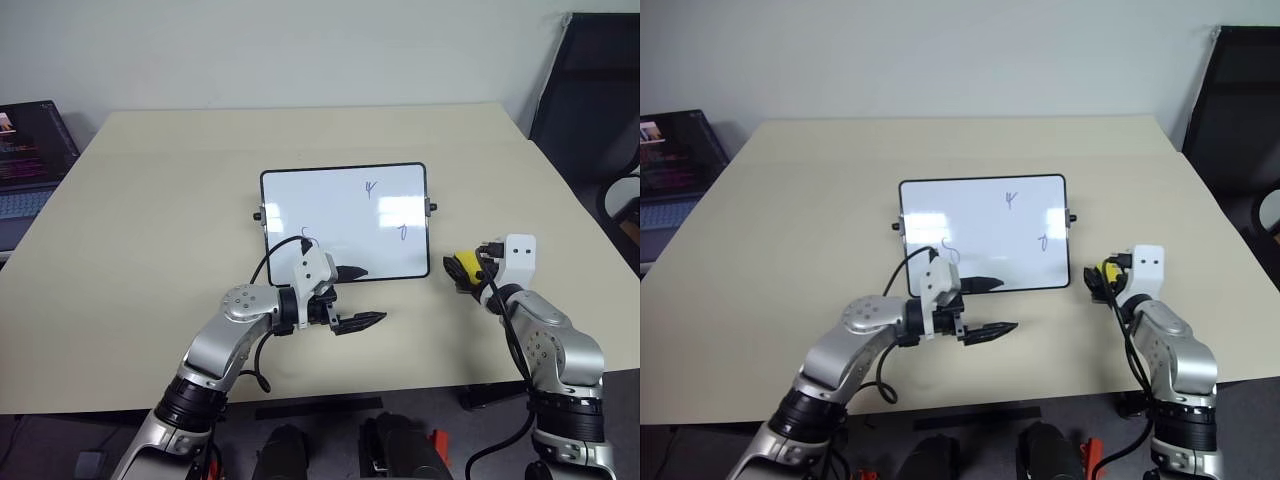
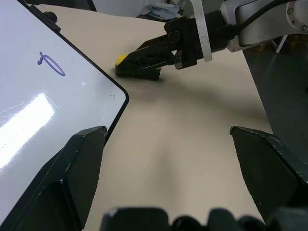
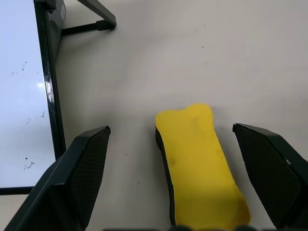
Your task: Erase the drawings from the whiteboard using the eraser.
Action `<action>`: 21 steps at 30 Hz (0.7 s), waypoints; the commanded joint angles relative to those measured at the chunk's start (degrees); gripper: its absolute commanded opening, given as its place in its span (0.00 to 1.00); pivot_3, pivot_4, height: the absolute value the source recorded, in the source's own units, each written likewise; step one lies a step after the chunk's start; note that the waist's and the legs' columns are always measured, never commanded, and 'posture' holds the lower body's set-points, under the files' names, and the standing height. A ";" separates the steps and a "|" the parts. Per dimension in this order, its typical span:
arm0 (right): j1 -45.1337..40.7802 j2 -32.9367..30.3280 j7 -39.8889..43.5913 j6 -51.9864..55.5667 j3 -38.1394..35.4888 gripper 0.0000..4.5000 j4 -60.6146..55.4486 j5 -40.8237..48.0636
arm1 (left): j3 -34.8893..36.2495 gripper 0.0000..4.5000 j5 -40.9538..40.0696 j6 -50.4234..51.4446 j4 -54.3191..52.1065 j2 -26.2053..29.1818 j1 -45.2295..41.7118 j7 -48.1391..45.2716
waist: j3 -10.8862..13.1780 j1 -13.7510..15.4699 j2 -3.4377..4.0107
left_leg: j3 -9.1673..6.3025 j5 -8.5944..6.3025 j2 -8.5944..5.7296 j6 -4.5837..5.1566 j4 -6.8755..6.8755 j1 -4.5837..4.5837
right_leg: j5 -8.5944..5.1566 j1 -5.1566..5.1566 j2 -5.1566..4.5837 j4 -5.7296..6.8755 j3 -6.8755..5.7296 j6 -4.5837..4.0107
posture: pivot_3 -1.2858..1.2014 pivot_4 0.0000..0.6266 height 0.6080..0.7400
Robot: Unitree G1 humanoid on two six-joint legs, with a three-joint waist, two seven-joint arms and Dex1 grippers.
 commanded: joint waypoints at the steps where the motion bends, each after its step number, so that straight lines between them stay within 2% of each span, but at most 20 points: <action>1: -0.81 -0.63 0.61 -1.12 0.03 0.99 -1.21 0.35 | 0.35 1.00 -0.27 -1.21 -2.09 -0.14 -0.35 0.00 | 0.00 0.00 0.00 | 0.00 0.00 0.00 0.00 0.00 0.00 | 0.00 0.00 0.00 0.00 0.00 0.00 | 0.52 0.24 1.00; 21: 0.62 -0.95 1.13 -3.69 0.93 0.99 1.21 -1.45 | 0.79 1.00 -0.28 -1.01 -2.48 0.27 -0.31 0.26 | 0.00 -0.01 0.00 | 0.00 0.00 0.00 0.00 0.00 0.00 | 0.00 0.00 0.00 0.01 0.00 0.00 | 0.52 0.24 1.00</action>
